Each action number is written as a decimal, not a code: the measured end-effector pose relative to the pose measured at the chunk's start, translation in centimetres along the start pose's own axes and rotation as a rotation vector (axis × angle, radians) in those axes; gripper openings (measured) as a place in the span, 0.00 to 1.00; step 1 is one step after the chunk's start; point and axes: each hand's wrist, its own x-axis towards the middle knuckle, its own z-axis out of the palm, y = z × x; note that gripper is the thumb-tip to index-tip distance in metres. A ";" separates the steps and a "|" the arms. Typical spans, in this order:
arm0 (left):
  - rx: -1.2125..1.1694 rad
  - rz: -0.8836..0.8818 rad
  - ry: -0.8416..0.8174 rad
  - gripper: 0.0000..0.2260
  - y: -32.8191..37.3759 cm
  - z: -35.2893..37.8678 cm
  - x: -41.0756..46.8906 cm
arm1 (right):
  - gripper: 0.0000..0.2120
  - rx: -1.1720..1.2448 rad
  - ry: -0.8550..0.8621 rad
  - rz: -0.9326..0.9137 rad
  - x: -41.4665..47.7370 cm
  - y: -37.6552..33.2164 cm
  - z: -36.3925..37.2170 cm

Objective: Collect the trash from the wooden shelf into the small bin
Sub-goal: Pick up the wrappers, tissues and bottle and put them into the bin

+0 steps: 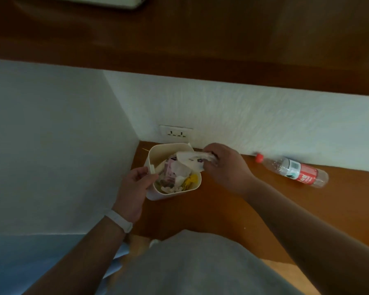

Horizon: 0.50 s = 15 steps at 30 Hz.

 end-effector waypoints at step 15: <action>-0.029 0.036 0.028 0.12 0.6 -1.4 0.7 | 0.24 -0.126 -0.295 -0.167 1.1 0.2 4.4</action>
